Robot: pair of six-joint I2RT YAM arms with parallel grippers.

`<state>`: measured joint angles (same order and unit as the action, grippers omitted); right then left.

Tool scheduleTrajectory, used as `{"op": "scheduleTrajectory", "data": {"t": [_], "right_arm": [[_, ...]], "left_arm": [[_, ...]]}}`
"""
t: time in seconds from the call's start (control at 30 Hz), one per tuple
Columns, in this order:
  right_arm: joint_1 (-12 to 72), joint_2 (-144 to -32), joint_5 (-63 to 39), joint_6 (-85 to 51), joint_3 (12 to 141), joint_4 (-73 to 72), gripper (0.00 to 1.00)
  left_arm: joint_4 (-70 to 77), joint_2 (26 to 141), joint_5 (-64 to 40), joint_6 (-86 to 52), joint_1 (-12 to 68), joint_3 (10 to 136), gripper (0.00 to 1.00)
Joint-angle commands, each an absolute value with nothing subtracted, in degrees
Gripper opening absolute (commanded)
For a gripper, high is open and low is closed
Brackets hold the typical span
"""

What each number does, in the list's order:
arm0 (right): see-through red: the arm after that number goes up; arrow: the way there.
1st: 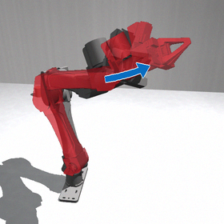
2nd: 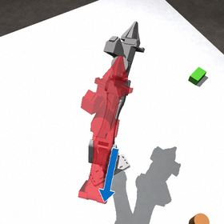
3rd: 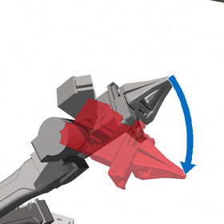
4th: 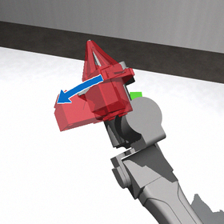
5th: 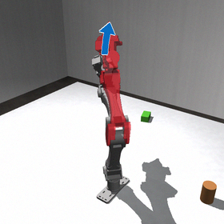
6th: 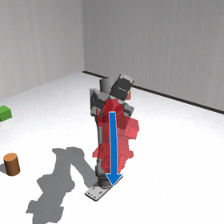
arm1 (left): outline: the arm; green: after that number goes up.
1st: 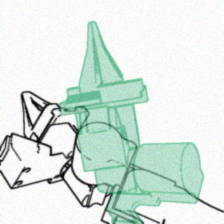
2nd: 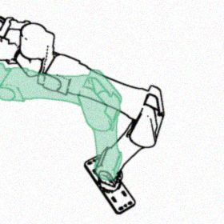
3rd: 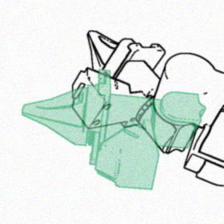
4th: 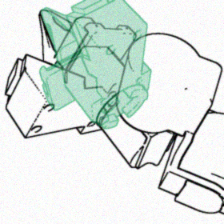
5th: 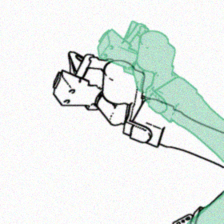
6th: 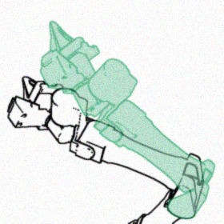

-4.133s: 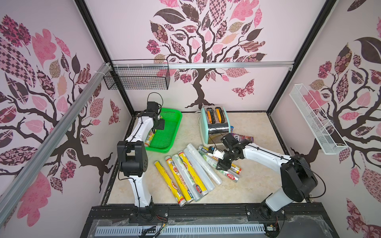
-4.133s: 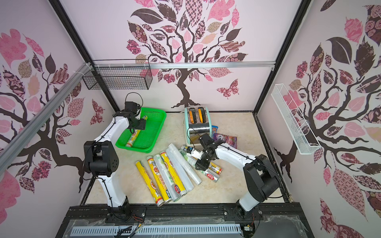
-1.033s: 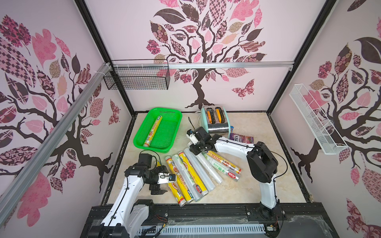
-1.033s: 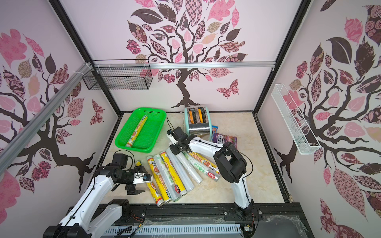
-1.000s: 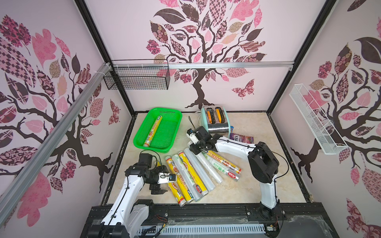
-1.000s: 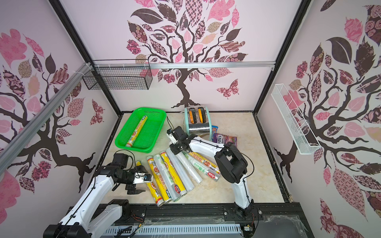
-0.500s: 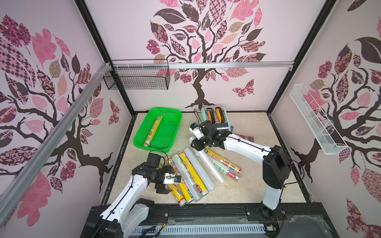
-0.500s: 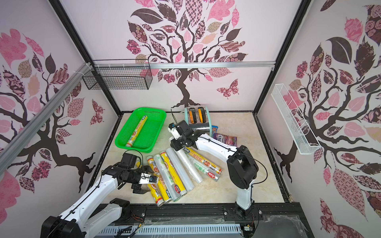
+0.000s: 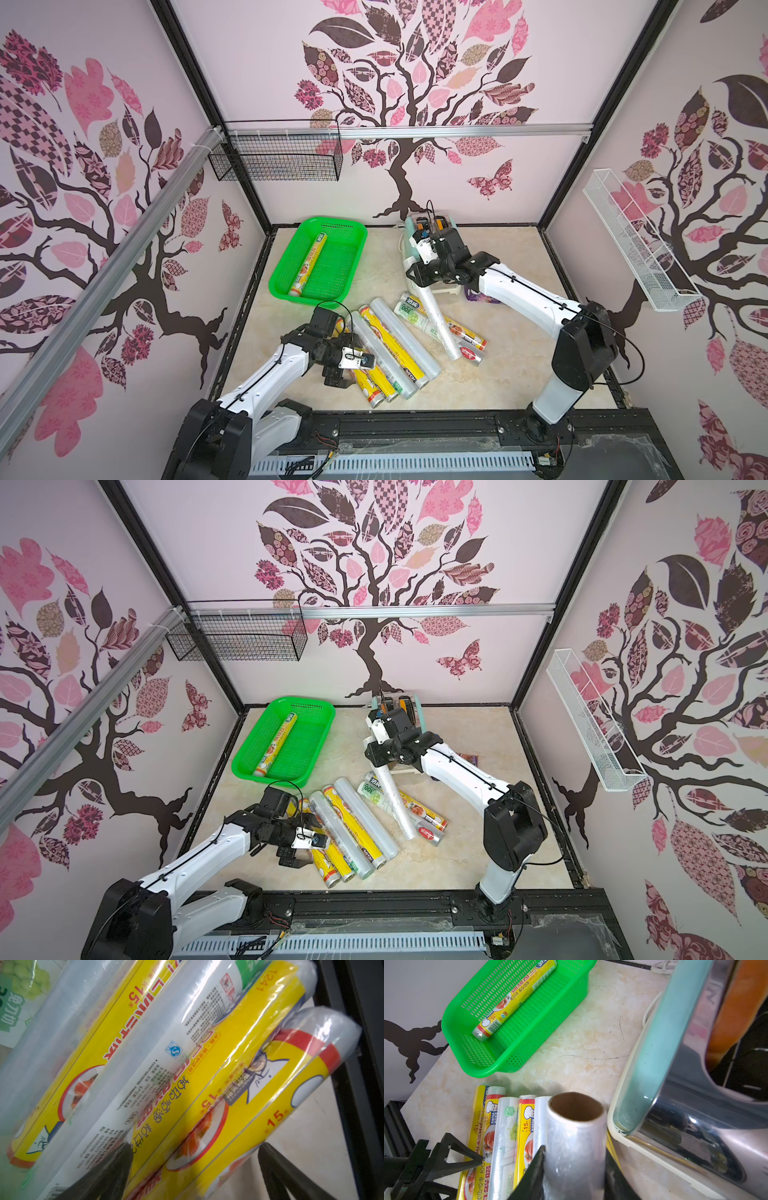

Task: Put the plastic wrap into the basket
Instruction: Adjust the plastic wrap at the center of the board.

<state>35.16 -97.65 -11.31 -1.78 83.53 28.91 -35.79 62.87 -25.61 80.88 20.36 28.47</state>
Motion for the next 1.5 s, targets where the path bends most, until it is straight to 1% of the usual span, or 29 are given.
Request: {"op": "scheduleTrajectory", "data": {"t": [0.0,0.07,0.27,0.43,0.57,0.7,0.8,1.0,1.2,1.33,1.47], "right_arm": [[34.51,-95.11,-11.84,-0.46,83.60,29.87,0.34],[34.30,-95.03,-12.10,0.55,83.73,30.47,0.34],[33.01,-94.31,-12.28,1.67,83.79,31.09,0.34],[32.02,-93.10,-12.65,2.02,82.77,30.62,0.34],[31.73,-91.78,-13.55,2.60,81.59,29.59,0.34],[31.73,-89.41,-15.33,3.03,78.89,26.50,0.34],[31.73,-87.86,-16.33,2.81,77.48,24.21,0.34],[31.73,-86.28,-15.87,0.99,76.99,20.74,0.35],[31.71,-85.85,-14.43,-0.09,78.06,19.02,0.34],[31.73,-85.90,-13.90,1.06,78.83,19.39,0.34],[31.72,-86.16,-12.93,2.69,79.19,19.34,0.34]], "left_arm": [[-26.45,64.06,-23.88,77.62,22.23,27.15,0.98],[-25.91,65.76,-23.30,75.72,23.29,28.20,0.98],[-24.94,72.92,-19.60,64.45,28.24,35.46,0.97],[-26.04,76.86,-17.42,58.18,29.27,40.88,0.98],[-26.22,75.71,-16.19,58.51,29.28,40.83,0.98],[-27.92,72.14,-18.08,59.50,29.27,39.99,0.98],[-29.10,70.72,-18.46,57.43,29.31,40.79,0.98],[-30.32,70.41,-17.52,51.85,28.93,43.09,0.98],[-29.00,70.64,-17.13,51.19,28.81,42.20,0.98],[-28.11,71.43,-15.91,48.74,27.15,42.44,0.98],[-31.37,71.79,-18.18,50.25,23.42,44.37,0.98]]}}
